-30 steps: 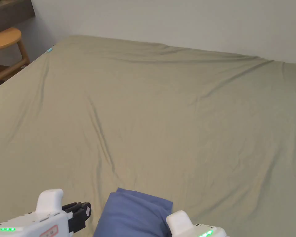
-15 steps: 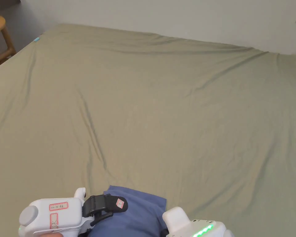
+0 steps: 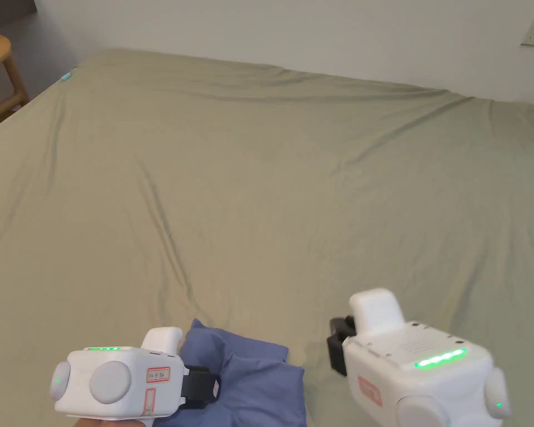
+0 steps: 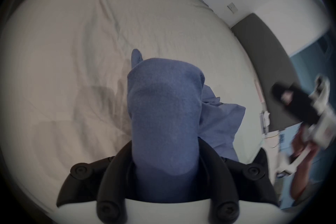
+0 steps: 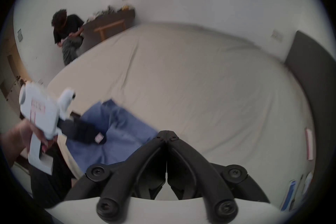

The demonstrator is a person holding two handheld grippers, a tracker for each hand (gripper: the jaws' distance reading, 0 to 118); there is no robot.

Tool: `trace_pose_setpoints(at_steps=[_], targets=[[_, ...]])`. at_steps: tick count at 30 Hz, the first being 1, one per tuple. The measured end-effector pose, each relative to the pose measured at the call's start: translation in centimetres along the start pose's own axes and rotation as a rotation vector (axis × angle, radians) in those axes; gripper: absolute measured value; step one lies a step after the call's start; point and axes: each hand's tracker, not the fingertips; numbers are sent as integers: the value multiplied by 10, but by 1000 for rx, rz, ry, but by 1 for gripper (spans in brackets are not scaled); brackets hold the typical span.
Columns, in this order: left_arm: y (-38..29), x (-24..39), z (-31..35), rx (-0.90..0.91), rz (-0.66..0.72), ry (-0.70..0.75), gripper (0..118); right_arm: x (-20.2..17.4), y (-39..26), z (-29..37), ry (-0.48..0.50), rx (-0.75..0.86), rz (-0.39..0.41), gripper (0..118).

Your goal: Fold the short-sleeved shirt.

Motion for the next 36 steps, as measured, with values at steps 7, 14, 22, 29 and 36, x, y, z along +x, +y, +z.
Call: trace_pose_setpoints(at_steps=[7, 14, 22, 29, 36], targets=[[2, -16, 25, 50, -93, 197, 30, -11, 41, 59, -201, 211, 40, 2], [9, -73, 50, 90, -147, 460, 30, -41, 50, 76, -239, 301, 56, 2], [29, -180, 98, 111, -180, 741, 30, -62, 50, 63, -241, 300, 75, 2], [42, -280, 137, 88, -120, 878, 30, -72, 51, 36, -248, 233, 84, 2], [66, -328, 149, 23, -104, 895, 30, -80, 49, 10, -254, 164, 103, 2]])
